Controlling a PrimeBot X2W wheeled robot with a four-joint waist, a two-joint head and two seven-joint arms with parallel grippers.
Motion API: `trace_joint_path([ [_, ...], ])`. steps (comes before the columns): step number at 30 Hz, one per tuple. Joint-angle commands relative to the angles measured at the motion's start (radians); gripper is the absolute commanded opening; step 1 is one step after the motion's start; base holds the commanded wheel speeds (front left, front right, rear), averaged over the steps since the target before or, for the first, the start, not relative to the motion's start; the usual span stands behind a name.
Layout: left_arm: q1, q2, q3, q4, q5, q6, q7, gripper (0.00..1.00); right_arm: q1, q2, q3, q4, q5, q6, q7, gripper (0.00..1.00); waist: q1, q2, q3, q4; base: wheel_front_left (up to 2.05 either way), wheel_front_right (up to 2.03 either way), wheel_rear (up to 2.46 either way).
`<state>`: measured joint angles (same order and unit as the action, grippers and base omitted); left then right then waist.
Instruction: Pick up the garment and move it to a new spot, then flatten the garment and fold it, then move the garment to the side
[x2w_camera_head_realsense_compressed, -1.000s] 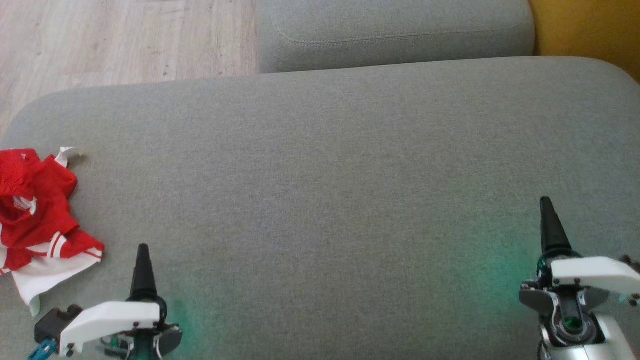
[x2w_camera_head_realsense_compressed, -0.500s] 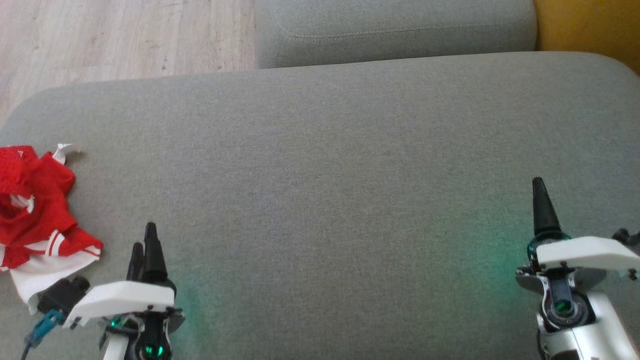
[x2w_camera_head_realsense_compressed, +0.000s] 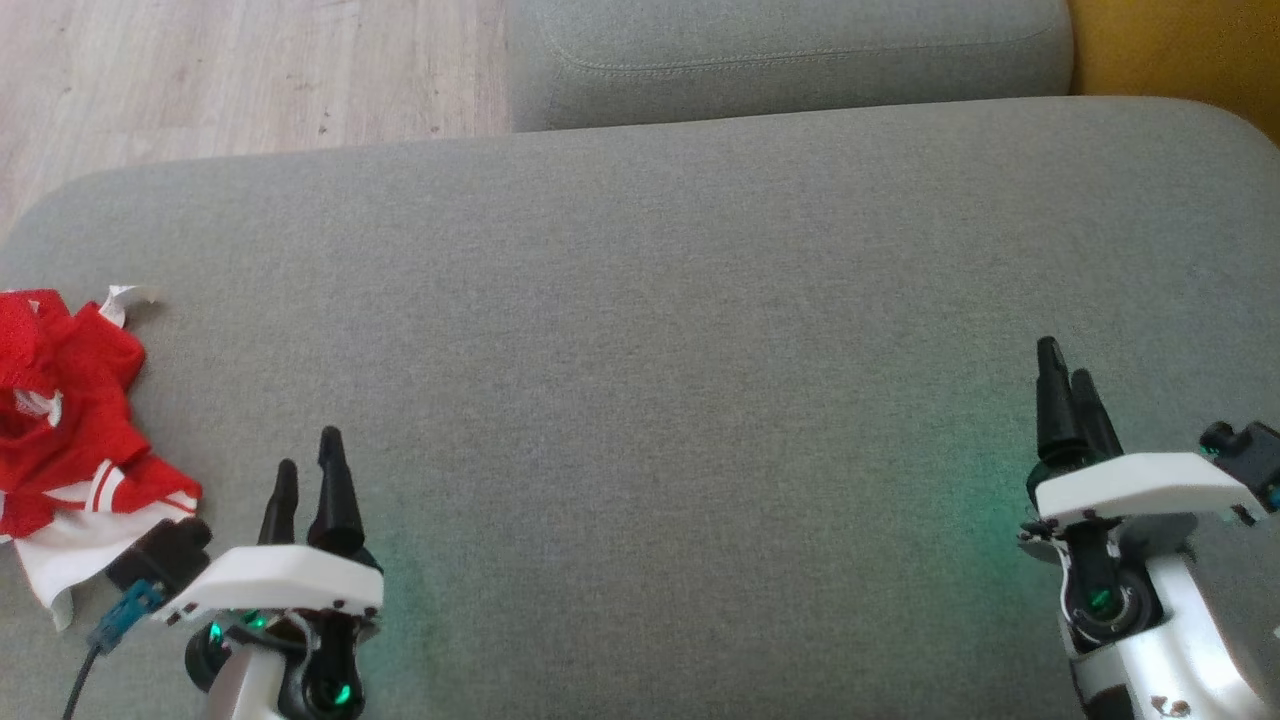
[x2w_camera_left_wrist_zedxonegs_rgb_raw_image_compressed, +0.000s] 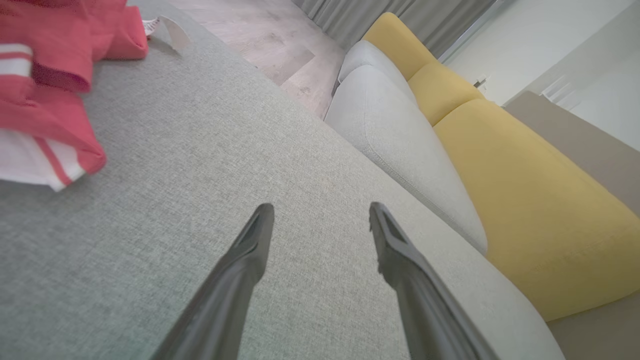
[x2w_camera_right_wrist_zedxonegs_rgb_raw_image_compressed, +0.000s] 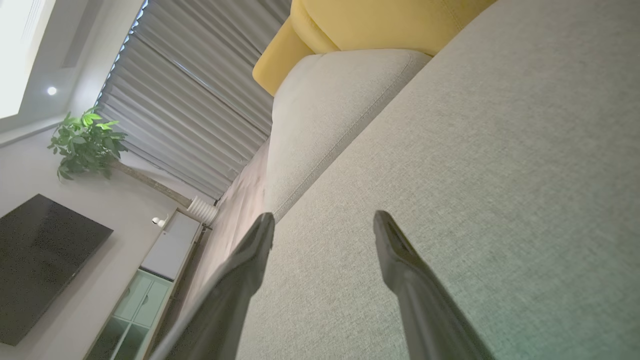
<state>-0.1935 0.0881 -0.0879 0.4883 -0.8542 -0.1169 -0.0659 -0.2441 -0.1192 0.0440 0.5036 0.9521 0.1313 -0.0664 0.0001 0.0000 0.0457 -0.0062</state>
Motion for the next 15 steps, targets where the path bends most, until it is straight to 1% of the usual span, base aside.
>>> trace_joint_path([
  [1, -0.061, 0.018, 0.005, -0.017, 0.041, 0.009, -0.014, 1.00, -0.064, -0.022, 0.019, -0.024, -0.041, 0.000, -0.015, 1.00, -0.0001, 0.0000, 0.000, 0.000, 0.00, 0.00, 0.00],
  [11, -0.085, 0.019, -0.029, 0.001, 0.188, 0.038, -0.044, 1.00, -0.089, -0.020, 0.057, -0.005, -0.191, 0.000, -0.044, 1.00, -0.0001, 0.0000, 0.000, -0.004, 0.00, 0.00, 0.00],
  [15, -0.092, 0.019, -0.038, 0.002, 0.228, 0.046, -0.053, 1.00, -0.096, -0.020, 0.066, 0.007, -0.231, 0.000, -0.053, 1.00, -0.0001, 0.0000, 0.001, -0.004, 0.00, 0.00, 0.00],
])
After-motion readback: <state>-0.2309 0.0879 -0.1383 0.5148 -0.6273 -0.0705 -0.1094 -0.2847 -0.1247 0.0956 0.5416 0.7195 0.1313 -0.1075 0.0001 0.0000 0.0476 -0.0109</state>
